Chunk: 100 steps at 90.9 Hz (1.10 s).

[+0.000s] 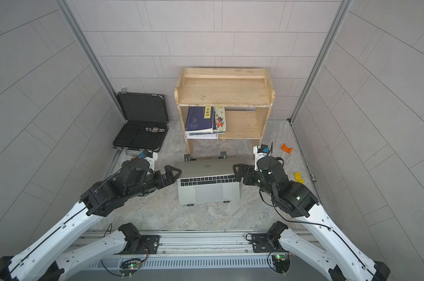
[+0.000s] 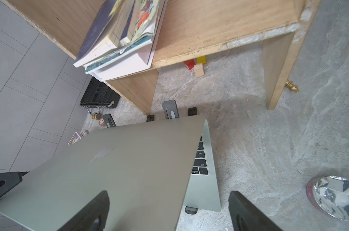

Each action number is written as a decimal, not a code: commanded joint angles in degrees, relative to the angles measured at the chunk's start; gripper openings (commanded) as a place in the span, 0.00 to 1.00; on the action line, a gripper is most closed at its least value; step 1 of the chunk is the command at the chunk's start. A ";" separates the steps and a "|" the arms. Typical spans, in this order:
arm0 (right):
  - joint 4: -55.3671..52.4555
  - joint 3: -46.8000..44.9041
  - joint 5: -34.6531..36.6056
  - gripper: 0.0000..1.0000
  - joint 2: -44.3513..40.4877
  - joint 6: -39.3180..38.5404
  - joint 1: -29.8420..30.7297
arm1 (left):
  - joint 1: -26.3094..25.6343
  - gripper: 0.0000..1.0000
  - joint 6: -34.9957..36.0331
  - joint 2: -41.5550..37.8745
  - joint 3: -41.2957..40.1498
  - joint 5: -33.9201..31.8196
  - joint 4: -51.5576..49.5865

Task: Close the laptop lid and set it aside
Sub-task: Close the lid of the laptop.

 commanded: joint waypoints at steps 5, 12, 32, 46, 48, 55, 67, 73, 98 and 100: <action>-1.98 -1.51 1.62 0.96 -1.25 1.05 1.19 | -1.10 1.00 0.12 -1.02 -1.88 -0.92 -3.79; -2.08 -2.29 1.79 0.96 -1.78 1.48 1.73 | -1.50 1.00 -0.12 -1.43 -2.38 -1.10 -4.00; -2.13 -4.74 2.16 0.95 -3.49 2.99 3.30 | -2.81 1.00 -0.99 -2.47 -4.36 -1.62 -4.75; -2.62 -5.98 2.66 0.95 -4.35 3.62 4.22 | -3.45 1.00 -1.02 -4.35 -5.38 -1.93 -5.78; -2.67 -6.21 2.69 0.95 -4.48 3.78 4.35 | -3.56 1.00 -1.02 -4.52 -5.47 -1.97 -5.99; -2.77 -6.80 2.87 0.94 -4.87 3.91 4.68 | -3.67 1.00 -1.09 -4.97 -5.95 -1.98 -6.34; -2.86 -8.19 3.06 0.94 -5.51 4.30 5.17 | -3.93 1.00 -1.60 -6.05 -7.48 -2.10 -6.60; -2.88 -8.90 2.98 0.94 -5.81 4.51 5.32 | -4.07 1.00 -1.92 -6.46 -8.38 -2.07 -6.58; -2.51 -10.98 3.08 0.94 -6.35 5.28 6.32 | -5.03 1.00 -2.91 -7.24 -10.75 -2.32 -6.49; -2.51 -11.08 3.11 0.94 -6.38 5.31 6.41 | -5.12 1.00 -3.01 -7.33 -10.86 -2.44 -6.50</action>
